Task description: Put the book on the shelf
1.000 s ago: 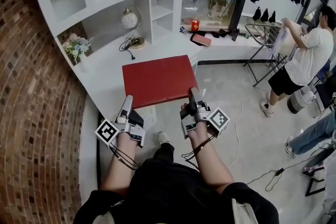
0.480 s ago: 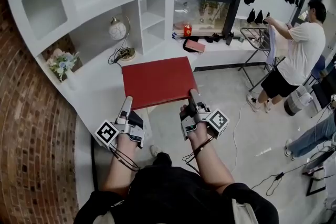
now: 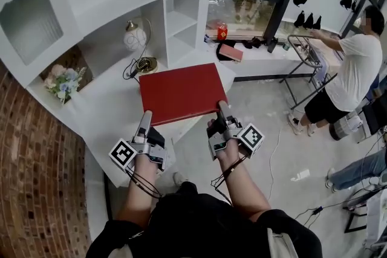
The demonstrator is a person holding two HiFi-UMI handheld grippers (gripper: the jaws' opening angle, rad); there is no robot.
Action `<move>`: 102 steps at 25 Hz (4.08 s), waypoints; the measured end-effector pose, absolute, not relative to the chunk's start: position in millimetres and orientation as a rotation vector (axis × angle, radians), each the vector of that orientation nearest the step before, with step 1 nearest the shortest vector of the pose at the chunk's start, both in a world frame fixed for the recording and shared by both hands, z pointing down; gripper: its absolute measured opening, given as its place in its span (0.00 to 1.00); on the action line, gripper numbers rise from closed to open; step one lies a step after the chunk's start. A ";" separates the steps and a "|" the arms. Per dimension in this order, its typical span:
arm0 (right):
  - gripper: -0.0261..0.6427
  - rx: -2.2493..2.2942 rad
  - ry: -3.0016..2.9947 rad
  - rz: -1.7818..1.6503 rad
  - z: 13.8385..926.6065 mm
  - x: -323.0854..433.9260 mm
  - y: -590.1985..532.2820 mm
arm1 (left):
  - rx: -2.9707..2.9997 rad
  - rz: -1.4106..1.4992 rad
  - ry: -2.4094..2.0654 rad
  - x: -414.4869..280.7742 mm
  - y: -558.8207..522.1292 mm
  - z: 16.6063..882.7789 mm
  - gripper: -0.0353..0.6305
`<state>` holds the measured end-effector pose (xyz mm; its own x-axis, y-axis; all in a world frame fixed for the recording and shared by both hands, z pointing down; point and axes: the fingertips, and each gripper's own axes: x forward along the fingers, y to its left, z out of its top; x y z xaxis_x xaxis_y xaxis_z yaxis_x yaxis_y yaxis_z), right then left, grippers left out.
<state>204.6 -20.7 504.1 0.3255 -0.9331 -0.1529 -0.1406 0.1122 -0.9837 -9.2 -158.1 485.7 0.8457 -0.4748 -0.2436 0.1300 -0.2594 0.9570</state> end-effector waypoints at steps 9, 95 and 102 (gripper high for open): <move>0.39 -1.339 1.130 -0.877 502.5 239.6 -112.1 | 1.704 -0.617 -0.311 21.4 -239.5 488.0 0.43; 0.39 -0.819 1.616 -1.070 407.2 248.0 -353.7 | 1.884 -1.095 -0.709 -4.6 -346.8 384.3 0.43; 0.39 -0.797 1.638 -1.009 382.6 249.0 -355.3 | 1.924 -1.125 -0.673 -4.4 -349.3 362.9 0.43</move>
